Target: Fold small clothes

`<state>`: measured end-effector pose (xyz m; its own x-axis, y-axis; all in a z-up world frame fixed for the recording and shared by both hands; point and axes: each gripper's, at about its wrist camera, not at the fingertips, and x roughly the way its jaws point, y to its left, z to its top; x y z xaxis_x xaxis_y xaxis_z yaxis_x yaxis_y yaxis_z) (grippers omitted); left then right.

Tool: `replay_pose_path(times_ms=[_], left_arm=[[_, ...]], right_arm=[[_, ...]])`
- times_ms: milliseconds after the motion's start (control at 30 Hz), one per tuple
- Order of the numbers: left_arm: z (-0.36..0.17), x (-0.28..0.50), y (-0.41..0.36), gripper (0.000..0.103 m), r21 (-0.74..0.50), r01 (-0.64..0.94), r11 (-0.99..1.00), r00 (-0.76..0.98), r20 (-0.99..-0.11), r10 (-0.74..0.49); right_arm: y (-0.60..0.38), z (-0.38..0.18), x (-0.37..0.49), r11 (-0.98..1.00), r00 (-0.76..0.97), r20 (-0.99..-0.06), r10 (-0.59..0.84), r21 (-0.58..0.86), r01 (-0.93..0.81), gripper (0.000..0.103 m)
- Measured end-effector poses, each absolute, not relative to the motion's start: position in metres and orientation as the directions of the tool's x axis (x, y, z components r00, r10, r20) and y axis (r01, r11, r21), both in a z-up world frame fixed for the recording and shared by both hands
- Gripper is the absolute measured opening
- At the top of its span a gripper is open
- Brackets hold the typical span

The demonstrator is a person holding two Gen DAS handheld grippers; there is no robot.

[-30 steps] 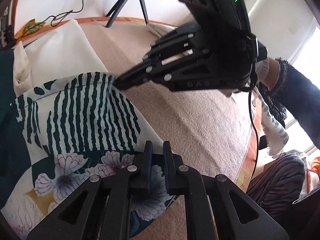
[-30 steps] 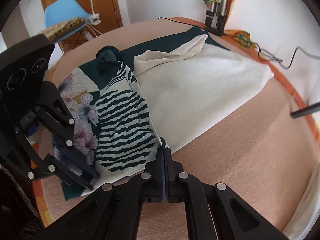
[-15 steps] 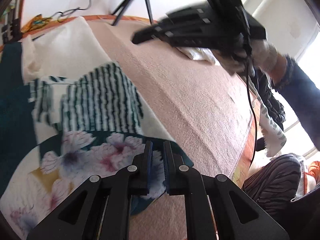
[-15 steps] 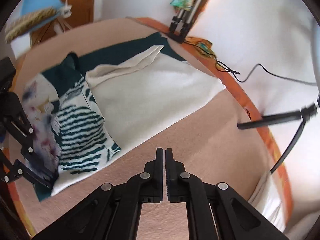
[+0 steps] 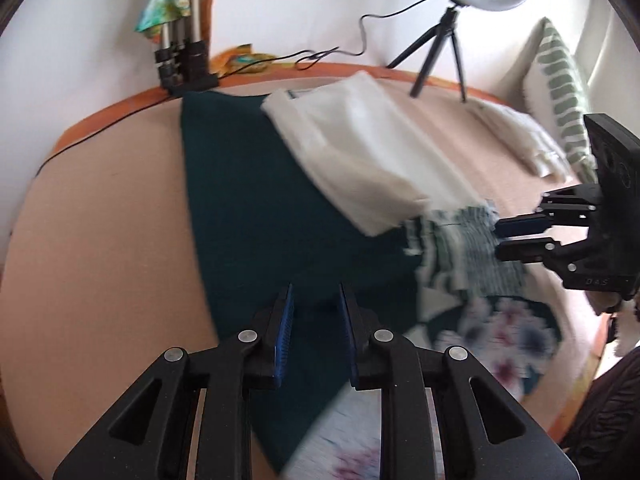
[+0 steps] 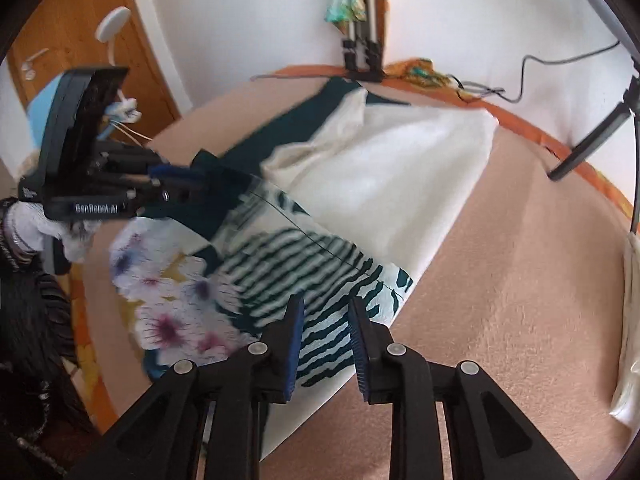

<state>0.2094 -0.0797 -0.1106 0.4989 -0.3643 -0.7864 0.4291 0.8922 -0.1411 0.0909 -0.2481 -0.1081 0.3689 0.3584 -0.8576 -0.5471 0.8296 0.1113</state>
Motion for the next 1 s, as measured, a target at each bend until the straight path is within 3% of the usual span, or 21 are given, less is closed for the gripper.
replay_pose_path(times_ms=[233, 267, 333, 367, 500, 567, 600, 867, 1000], left_arm=[[-0.102, 0.237, -0.043, 0.02, -0.114, 0.366, 0.924, 0.563, -0.763, -0.317], [-0.095, 0.241, -0.037, 0.024, -0.124, 0.366, 0.922, 0.578, -0.746, -0.33], [-0.085, 0.254, -0.026, 0.054, -0.14, 0.358, 0.923, 0.601, -0.722, -0.343], [-0.079, 0.265, -0.02, 0.056, -0.174, 0.36, 0.917, 0.607, -0.702, -0.372], [-0.076, 0.308, -0.006, 0.056, -0.291, 0.343, 0.893, 0.574, -0.687, -0.445], [-0.081, 0.332, -0.003, 0.056, -0.357, 0.328, 0.875, 0.551, -0.68, -0.484], [-0.084, 0.342, -0.003, 0.056, -0.376, 0.323, 0.868, 0.537, -0.682, -0.496], [-0.116, 0.403, -0.009, 0.057, -0.476, 0.262, 0.84, 0.499, -0.678, -0.54], [-0.124, 0.422, -0.018, 0.057, -0.467, 0.284, 0.838, 0.491, -0.68, -0.545]], right_arm=[[-0.264, -0.11, 0.109, 0.896, 0.399, -0.901, 0.171, -0.027, -0.443, 0.025], [-0.271, -0.104, 0.113, 0.904, 0.403, -0.895, 0.191, 0.0, -0.428, 0.027], [-0.283, -0.095, 0.123, 0.916, 0.418, -0.882, 0.22, 0.04, -0.399, 0.035], [-0.287, -0.091, 0.129, 0.923, 0.428, -0.876, 0.223, 0.048, -0.382, 0.038], [-0.302, -0.082, 0.164, 0.925, 0.432, -0.851, 0.299, 0.146, -0.352, 0.044], [-0.305, -0.081, 0.183, 0.924, 0.44, -0.838, 0.324, 0.182, -0.335, 0.065], [-0.308, -0.081, 0.195, 0.92, 0.439, -0.828, 0.348, 0.212, -0.329, 0.069], [-0.317, -0.105, 0.277, 0.913, 0.46, -0.79, 0.406, 0.333, -0.235, 0.069], [-0.321, -0.121, 0.308, 0.895, 0.462, -0.767, 0.446, 0.397, -0.204, 0.067]])
